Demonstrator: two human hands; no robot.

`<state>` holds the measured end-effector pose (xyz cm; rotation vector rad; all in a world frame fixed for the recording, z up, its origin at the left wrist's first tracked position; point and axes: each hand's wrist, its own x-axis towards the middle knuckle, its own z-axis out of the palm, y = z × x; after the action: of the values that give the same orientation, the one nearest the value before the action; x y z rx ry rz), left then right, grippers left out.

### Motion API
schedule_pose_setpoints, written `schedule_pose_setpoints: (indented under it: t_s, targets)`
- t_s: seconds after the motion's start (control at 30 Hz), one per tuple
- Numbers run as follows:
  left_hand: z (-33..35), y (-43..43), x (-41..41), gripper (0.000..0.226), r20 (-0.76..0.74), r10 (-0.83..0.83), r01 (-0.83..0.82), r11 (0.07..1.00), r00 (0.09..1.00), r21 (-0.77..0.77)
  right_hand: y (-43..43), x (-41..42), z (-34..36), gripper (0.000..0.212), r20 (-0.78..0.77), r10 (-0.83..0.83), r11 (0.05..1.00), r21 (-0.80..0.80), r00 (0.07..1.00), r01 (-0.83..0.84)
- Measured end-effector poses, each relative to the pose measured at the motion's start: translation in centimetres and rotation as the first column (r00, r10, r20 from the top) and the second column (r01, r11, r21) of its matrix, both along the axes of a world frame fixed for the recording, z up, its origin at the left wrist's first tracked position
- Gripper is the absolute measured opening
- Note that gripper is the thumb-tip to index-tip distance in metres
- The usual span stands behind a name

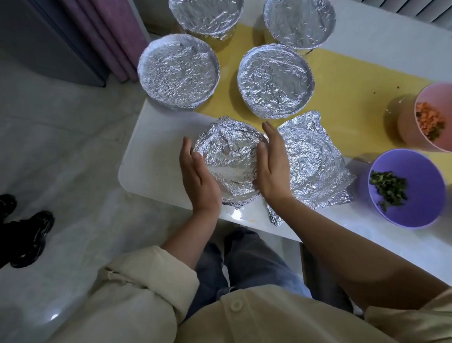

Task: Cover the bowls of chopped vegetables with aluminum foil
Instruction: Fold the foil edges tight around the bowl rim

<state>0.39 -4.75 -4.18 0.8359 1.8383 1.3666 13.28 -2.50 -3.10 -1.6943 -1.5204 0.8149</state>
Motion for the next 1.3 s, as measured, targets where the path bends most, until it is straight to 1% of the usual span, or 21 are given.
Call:
schedule_pose_setpoints:
  t_s: [0.1, 0.2, 0.3, 0.37, 0.43, 0.5, 0.53, 0.57, 0.6, 0.63, 0.7, 0.73, 0.8, 0.87, 0.97, 1.07, 1.17, 1.2, 1.3]
  targets:
    - [-0.5, 0.4, 0.3, 0.049, 0.018, 0.039, -0.039, 0.999, 0.999, -0.016, -0.1, -0.8, -0.3, 0.05, -0.048, -0.082, 0.99, -0.115, 0.995, 0.076]
    - [-0.8, 0.8, 0.3, 0.04, 0.105, 0.106, -0.102, 0.994, 0.989, -0.05, -0.2, -1.2, -0.3, 0.044, -0.052, -0.175, 0.98, -0.11, 0.983, 0.168]
    - [-1.3, 1.0, 0.0, 0.041, 0.192, 0.133, -0.121, 0.99, 0.972, -0.072, -0.2, -1.4, -0.7, 0.044, -0.102, -0.225, 0.97, -0.12, 0.969, 0.213]
    - [-1.1, 0.9, -0.1, 0.041, 0.218, 0.111, -0.098, 0.993, 0.97, -0.072, -0.2, -1.3, -0.8, 0.044, -0.109, -0.229, 0.968, -0.135, 0.967, 0.214]
    - [-0.6, 0.8, -0.4, 0.037, 0.254, 0.088, -0.062, 0.992, 0.963, -0.108, 0.0, -1.0, -0.7, 0.047, -0.13, -0.205, 0.969, -0.168, 0.97, 0.183]
    - [0.0, 0.7, -1.0, 0.043, 0.272, 0.055, -0.016, 0.989, 0.961, -0.146, 0.2, -0.6, -0.3, 0.05, -0.138, -0.174, 0.97, -0.194, 0.975, 0.145]
    - [0.0, 0.5, -1.5, 0.048, 0.255, 0.032, 0.005, 0.99, 0.966, -0.144, 0.1, -0.3, -0.1, 0.049, -0.106, -0.15, 0.979, -0.157, 0.983, 0.133]
    - [0.0, 0.5, -2.0, 0.054, 0.223, 0.024, 0.007, 0.99, 0.975, -0.138, -0.1, 0.0, 0.3, 0.047, -0.05, -0.117, 0.991, -0.068, 0.992, 0.113]
    - [0.0, 0.4, -2.5, 0.058, 0.176, 0.039, -0.014, 0.99, 0.984, -0.142, -0.3, 0.2, 0.8, 0.044, 0.016, -0.067, 0.996, 0.053, 0.998, 0.066]
    - [0.0, 0.4, -2.9, 0.059, 0.112, 0.056, -0.039, 0.988, 0.992, -0.152, -0.5, 0.2, 1.1, 0.04, 0.082, 0.006, 0.986, 0.167, 0.997, -0.019]
    - [0.1, 0.0, -3.6, 0.05, -0.062, 0.051, -0.06, 0.987, 0.997, -0.147, -1.3, 0.0, 1.6, 0.029, 0.203, 0.191, 0.922, 0.299, 0.96, -0.247]
    - [0.2, -0.3, -3.9, 0.043, -0.138, 0.029, -0.048, 0.989, 0.99, -0.141, -1.8, -0.3, 1.7, 0.023, 0.262, 0.278, 0.877, 0.322, 0.924, -0.355]
    - [0.7, -0.9, -4.4, 0.029, -0.216, -0.026, -0.015, 0.982, 0.976, -0.187, -3.0, -0.6, 1.5, 0.016, 0.361, 0.424, 0.795, 0.291, 0.83, -0.533]
    - [1.2, -1.4, -4.8, 0.02, -0.26, -0.101, 0.027, 0.962, 0.96, -0.273, -3.9, -0.9, 1.0, 0.017, 0.437, 0.501, 0.747, 0.217, 0.747, -0.629]
    - [1.8, -2.0, -5.3, 0.024, -0.294, -0.228, 0.113, 0.926, 0.928, -0.361, -4.3, -1.6, 0.5, 0.02, 0.499, 0.513, 0.755, 0.125, 0.699, -0.644]
    - [1.9, -2.3, -5.3, 0.032, -0.258, -0.331, 0.188, 0.871, 0.907, -0.455, -4.2, -2.3, 0.5, 0.023, 0.562, 0.483, 0.772, 0.089, 0.672, -0.629]
    - [1.8, -2.6, -5.1, 0.04, -0.226, -0.278, 0.146, 0.87, 0.934, -0.47, -4.3, -2.8, 0.4, 0.014, 0.601, 0.445, 0.772, 0.12, 0.664, -0.625]
    - [1.8, -2.6, -5.0, 0.041, -0.211, -0.262, 0.135, 0.868, 0.942, -0.478, -4.4, -3.0, 0.3, 0.015, 0.604, 0.431, 0.773, 0.137, 0.67, -0.62]
    - [2.3, -2.4, -5.0, 0.032, -0.201, -0.271, 0.136, 0.85, 0.941, -0.508, -4.6, -3.5, -0.1, 0.018, 0.614, 0.39, 0.783, 0.17, 0.686, -0.598]
